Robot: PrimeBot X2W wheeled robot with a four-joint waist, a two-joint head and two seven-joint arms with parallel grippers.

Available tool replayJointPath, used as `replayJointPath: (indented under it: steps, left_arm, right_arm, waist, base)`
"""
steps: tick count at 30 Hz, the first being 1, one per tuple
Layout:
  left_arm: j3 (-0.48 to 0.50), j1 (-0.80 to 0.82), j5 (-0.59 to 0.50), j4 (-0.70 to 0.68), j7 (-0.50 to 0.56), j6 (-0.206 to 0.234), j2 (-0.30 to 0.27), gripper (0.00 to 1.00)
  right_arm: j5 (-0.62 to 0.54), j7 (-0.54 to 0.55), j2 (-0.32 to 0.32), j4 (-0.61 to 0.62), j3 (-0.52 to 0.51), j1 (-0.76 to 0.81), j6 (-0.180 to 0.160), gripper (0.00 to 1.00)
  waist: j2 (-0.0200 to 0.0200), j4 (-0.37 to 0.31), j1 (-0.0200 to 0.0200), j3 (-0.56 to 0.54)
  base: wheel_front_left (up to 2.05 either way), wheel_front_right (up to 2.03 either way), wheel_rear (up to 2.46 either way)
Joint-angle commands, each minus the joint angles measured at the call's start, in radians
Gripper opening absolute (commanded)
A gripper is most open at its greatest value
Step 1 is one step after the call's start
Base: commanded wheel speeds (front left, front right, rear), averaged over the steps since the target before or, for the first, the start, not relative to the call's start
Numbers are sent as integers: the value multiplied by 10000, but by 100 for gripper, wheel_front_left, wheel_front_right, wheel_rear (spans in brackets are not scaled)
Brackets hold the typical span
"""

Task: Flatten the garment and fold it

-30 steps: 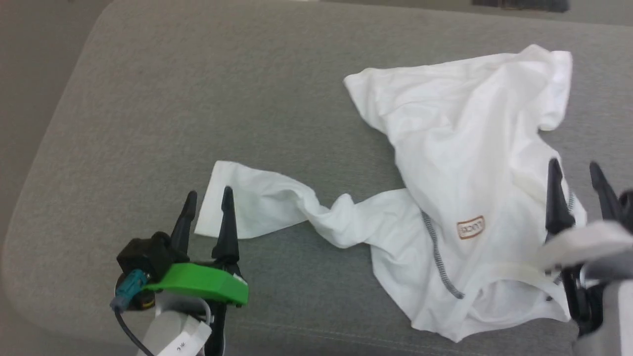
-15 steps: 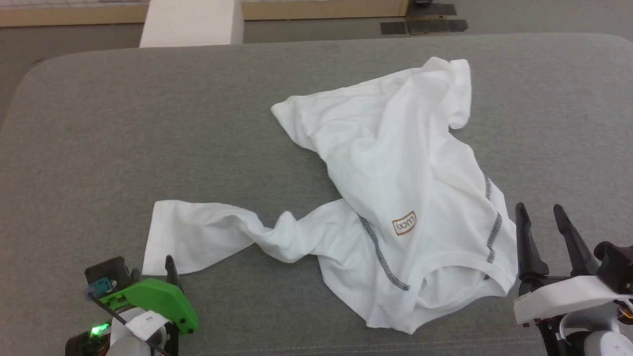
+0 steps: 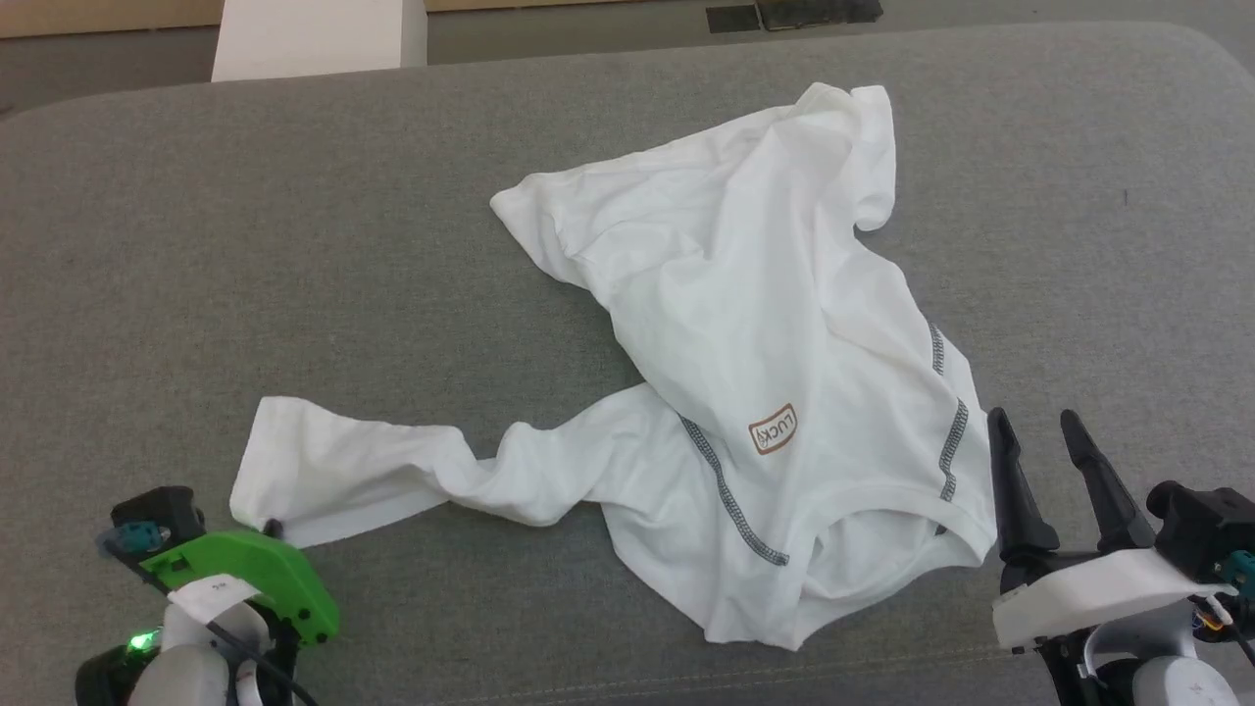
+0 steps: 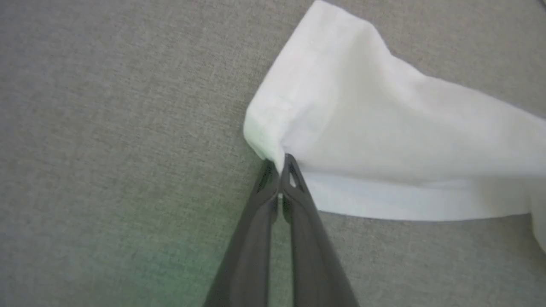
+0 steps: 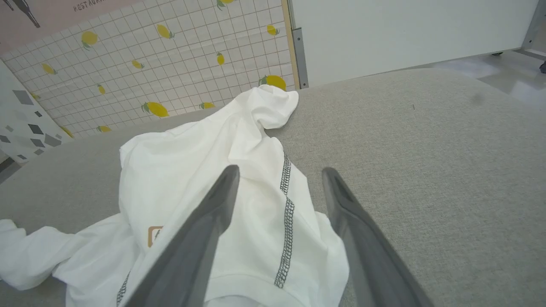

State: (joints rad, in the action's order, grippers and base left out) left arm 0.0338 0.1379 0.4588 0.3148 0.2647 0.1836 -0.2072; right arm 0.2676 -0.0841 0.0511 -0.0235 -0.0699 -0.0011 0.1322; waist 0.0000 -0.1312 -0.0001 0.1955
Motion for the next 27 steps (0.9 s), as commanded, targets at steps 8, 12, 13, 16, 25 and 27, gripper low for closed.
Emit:
replayJointPath:
  steps: [8,12,13,16,25,27]
  left_arm:
    - [1284,309,-311,-597,-1259,292,-1635,0]
    - [1711,491,-291,-521,-1753,219,-2147,0]
    - [1693,566,-193,-480,-1831,61,-2143,16]
    - [1390,725,16,-311,-1817,-403,-1990,100]
    - [-254,570,96,-598,-2106,-1319,-538,100]
    - [-664,425,-1,-913,-2316,-1378,-117,100]
  right_arm:
    - [45,-26,-8,-50,-37,-184,-15,100]
    - [28,53,-8,-74,-27,-217,-15,100]
    - [11,70,-8,-89,-14,-230,-15,100]
    - [5,106,-8,-114,16,-259,-15,100]
    - [-32,282,-8,-124,62,-168,-15,100]
    - [-36,315,-8,-79,31,-109,-15,100]
  waist:
    - [0,90,1,96]
    - [0,146,1,171]
    - [0,164,1,176]
    - [0,214,1,173]
    - [0,373,1,-266]
    - [0,406,1,-365]
  base:
    - [0,0,0]
    - [0,0,0]
    - [0,0,0]
    - [0,0,0]
    - [0,0,0]
    - [0,0,0]
